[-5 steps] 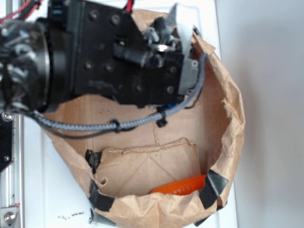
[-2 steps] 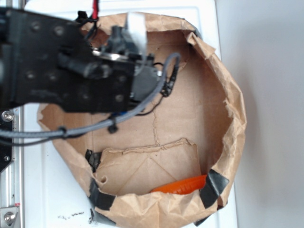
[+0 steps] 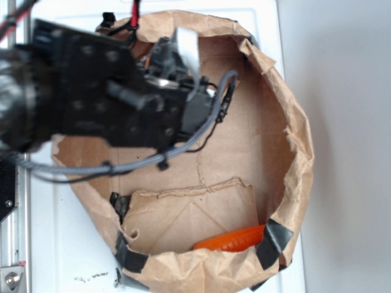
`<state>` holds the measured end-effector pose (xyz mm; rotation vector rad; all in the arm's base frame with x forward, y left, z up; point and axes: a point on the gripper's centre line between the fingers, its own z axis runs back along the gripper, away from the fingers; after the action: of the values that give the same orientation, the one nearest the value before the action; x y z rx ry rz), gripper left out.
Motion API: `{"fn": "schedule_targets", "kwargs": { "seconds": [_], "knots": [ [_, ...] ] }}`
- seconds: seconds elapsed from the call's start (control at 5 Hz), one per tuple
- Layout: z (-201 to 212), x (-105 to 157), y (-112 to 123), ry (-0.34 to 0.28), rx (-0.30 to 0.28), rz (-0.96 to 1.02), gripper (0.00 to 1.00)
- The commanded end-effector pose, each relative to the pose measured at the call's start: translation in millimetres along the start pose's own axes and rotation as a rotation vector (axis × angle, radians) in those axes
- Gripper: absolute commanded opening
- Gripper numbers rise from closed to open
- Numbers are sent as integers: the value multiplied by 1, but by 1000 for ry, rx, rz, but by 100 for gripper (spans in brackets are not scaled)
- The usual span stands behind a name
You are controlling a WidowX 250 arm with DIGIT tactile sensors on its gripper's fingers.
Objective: Grab the white paper.
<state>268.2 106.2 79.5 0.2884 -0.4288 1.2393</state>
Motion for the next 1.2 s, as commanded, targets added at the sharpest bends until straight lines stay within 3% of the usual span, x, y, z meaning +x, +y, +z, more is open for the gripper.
{"fn": "schedule_targets", "kwargs": {
  "seconds": [0.0,0.4,0.8,1.0],
  "knots": [
    [-6,40,11,-105,-52,83,100],
    [-19,45,19,-143,-31,15,100],
    [-27,54,32,-147,-66,-63,100],
    [-30,52,28,-150,-51,-90,100]
  ]
}}
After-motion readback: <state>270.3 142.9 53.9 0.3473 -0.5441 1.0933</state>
